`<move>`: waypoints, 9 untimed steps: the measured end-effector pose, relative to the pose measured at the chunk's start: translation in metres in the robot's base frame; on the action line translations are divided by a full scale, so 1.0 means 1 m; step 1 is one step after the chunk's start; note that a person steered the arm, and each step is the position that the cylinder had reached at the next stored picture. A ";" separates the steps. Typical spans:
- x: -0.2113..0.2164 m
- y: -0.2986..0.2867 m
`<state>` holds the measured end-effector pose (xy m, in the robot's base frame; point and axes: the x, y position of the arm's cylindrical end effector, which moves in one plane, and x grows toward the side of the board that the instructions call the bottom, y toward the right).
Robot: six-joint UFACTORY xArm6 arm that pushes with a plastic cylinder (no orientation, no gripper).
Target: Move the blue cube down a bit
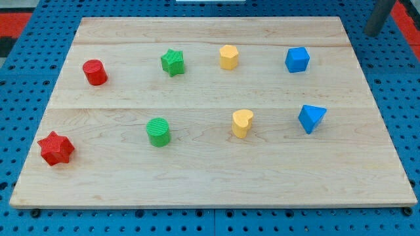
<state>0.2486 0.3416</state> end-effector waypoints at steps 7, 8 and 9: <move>0.055 -0.167; 0.066 -0.190; 0.088 -0.189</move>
<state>0.3361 0.1528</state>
